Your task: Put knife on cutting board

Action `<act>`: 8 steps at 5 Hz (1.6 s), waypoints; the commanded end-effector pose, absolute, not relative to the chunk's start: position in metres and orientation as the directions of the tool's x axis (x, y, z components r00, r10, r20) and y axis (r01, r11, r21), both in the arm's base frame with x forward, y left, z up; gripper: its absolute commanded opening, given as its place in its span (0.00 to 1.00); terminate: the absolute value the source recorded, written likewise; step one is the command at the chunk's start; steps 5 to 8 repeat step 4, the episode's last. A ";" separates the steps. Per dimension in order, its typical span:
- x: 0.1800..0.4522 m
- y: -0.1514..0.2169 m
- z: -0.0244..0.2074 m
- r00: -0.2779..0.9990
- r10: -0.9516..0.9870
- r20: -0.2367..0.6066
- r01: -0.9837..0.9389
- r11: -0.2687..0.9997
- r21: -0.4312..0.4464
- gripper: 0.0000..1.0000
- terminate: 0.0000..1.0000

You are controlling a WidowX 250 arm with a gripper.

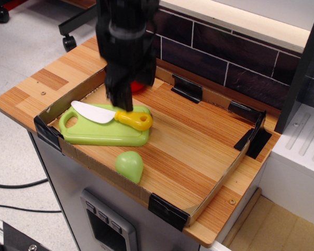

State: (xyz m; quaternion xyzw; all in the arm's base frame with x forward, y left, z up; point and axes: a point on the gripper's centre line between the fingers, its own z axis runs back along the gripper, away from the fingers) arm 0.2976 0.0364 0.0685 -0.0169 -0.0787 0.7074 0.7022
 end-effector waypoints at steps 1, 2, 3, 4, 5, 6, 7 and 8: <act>0.324 0.000 0.119 0.322 0.926 0.195 -0.911 0.359 -0.201 1.00 0.00; 0.328 -0.017 0.121 0.559 0.812 0.168 -0.809 0.579 -0.105 1.00 0.00; 0.328 -0.017 0.121 0.559 0.812 0.168 -0.809 0.579 -0.105 1.00 0.00; 0.328 -0.017 0.121 0.559 0.812 0.168 -0.809 0.579 -0.105 1.00 1.00; 0.328 -0.017 0.121 0.559 0.812 0.168 -0.809 0.579 -0.105 1.00 1.00; 0.328 -0.017 0.121 0.559 0.812 0.168 -0.809 0.579 -0.105 1.00 1.00; 0.328 -0.017 0.121 0.559 0.812 0.168 -0.809 0.579 -0.105 1.00 1.00; 0.328 -0.017 0.121 0.559 0.812 0.168 -0.809 0.579 -0.105 1.00 1.00</act>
